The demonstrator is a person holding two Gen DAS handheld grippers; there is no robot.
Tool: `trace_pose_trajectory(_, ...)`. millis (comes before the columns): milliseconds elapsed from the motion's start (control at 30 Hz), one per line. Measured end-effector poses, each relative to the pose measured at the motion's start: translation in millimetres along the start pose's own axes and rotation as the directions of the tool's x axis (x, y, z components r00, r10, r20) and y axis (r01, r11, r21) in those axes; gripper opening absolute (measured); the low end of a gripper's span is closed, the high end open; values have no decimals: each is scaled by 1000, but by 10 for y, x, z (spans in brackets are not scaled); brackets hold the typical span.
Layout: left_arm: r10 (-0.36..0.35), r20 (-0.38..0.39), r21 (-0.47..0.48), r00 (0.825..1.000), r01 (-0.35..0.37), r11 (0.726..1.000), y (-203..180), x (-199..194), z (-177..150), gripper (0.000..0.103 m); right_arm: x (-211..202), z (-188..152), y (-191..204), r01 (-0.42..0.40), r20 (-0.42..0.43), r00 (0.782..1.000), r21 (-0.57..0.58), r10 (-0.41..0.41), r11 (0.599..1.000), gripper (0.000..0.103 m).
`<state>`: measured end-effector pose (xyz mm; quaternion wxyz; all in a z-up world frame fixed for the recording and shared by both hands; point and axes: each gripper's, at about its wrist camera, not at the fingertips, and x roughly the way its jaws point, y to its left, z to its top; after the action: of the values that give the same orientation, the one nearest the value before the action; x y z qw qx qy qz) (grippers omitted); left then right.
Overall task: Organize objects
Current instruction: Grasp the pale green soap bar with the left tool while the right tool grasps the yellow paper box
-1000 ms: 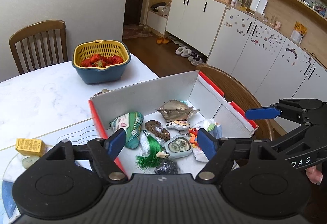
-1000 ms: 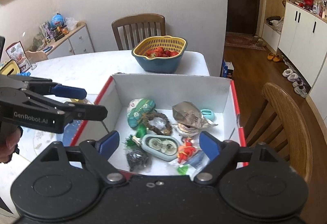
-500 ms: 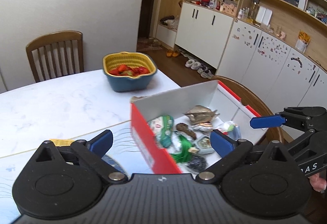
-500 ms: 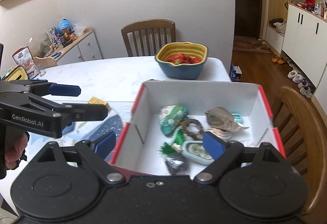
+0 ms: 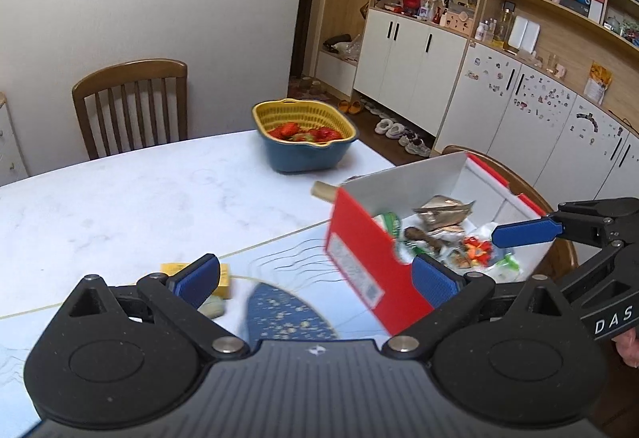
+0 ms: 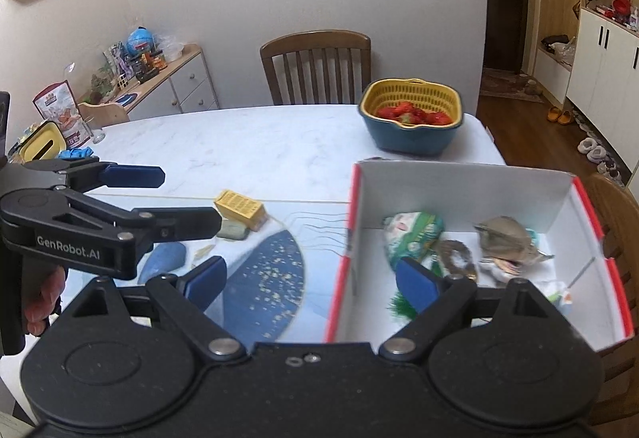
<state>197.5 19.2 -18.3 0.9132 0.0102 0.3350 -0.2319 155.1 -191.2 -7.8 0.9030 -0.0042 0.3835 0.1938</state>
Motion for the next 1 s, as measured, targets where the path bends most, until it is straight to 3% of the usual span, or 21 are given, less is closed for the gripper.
trace_pose_trajectory(200, -7, -2, -15, 1000, 7, 1000, 358, 17, -83, 103, 249, 79, 233, 5, -24, 1000, -2, -5, 1000, 91)
trace_pose_trajectory(400, 35, -20, 2, 999, -35, 999, 625, 89, -194, 103, 536, 170, 381, -2, -56, 998, -13, 2, 1000, 90)
trace_pose_trajectory(667, 54, -60, -21, 997, -55, 998, 949, 364, -380, 103, 1002, 338, 510, -12, -109, 994, -24, 9, 1000, 89)
trace_pose_trajectory(1000, 106, -66, -54, 992, -110, 992, 1053, 771, -516, 103, 1652, 574, 561, -55, -196, 980, -46, 45, 997, 87)
